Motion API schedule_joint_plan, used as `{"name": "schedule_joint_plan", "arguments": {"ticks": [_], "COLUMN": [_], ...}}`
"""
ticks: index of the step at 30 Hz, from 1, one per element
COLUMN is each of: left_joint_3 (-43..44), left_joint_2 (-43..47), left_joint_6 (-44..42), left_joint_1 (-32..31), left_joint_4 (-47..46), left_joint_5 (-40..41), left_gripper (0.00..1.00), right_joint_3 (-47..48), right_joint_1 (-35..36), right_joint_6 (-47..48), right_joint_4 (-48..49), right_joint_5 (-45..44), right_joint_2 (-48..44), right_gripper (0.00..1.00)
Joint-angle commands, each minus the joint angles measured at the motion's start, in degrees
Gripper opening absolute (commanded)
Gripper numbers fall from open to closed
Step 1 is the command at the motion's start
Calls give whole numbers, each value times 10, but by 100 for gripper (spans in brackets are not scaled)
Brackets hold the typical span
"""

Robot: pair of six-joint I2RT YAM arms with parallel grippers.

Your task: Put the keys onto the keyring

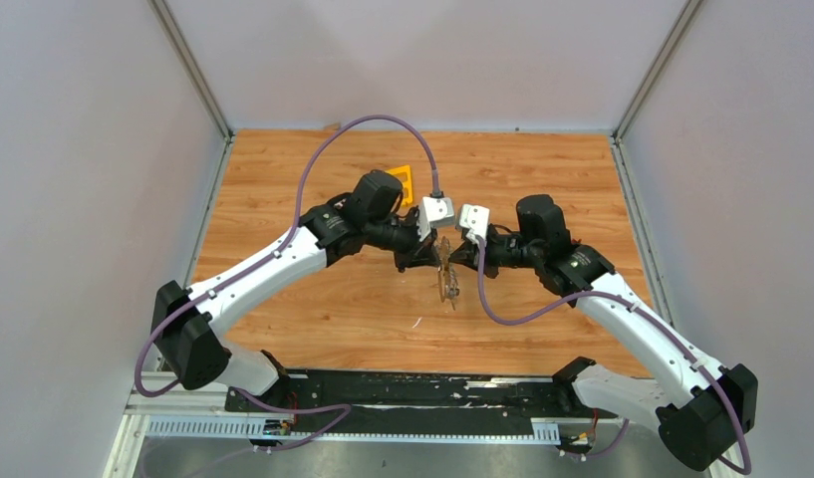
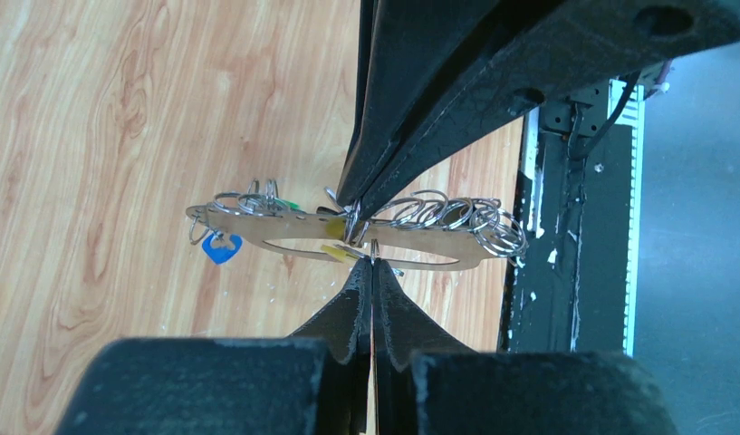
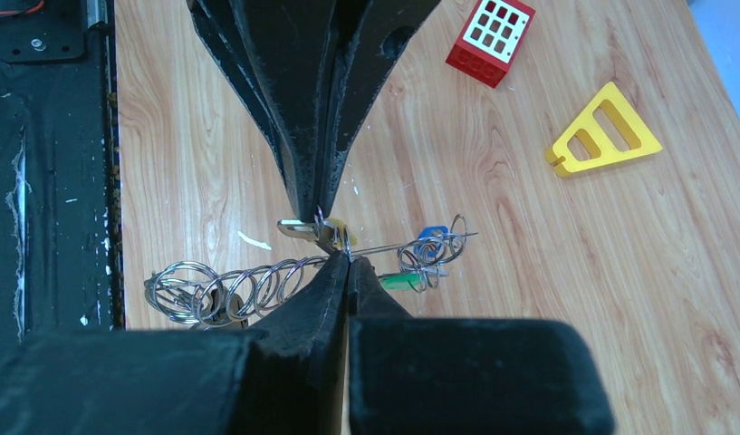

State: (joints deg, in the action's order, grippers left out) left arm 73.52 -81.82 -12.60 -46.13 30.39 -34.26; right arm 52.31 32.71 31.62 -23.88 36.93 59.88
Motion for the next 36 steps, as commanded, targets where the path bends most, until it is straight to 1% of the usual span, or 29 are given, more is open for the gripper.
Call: {"name": "schedule_joint_plan", "arguments": {"ticks": [1,10,19,28,36], "left_joint_3": [13,-12,-14,-14,-10], "left_joint_2": [5,11,14,16,13], "left_joint_6": [24,42,46,66,70], "left_joint_1": [-2,-2,-2,-1,1], "left_joint_4": [-46,-80,-80,-84,-86], "left_joint_5": [-19,-22,-7,24,26], "left_gripper": [0,0,0,0,0], "right_joint_3": [0,0,-1,-2,-2], "right_joint_1": [4,4,4,3,4], "right_joint_6": [6,4,4,6,9], "right_joint_4": [29,29,28,28,26], "right_joint_5": [11,13,14,14,18], "right_joint_2": [-12,-11,-12,-14,-13], "right_gripper": [0,0,0,0,0]}}
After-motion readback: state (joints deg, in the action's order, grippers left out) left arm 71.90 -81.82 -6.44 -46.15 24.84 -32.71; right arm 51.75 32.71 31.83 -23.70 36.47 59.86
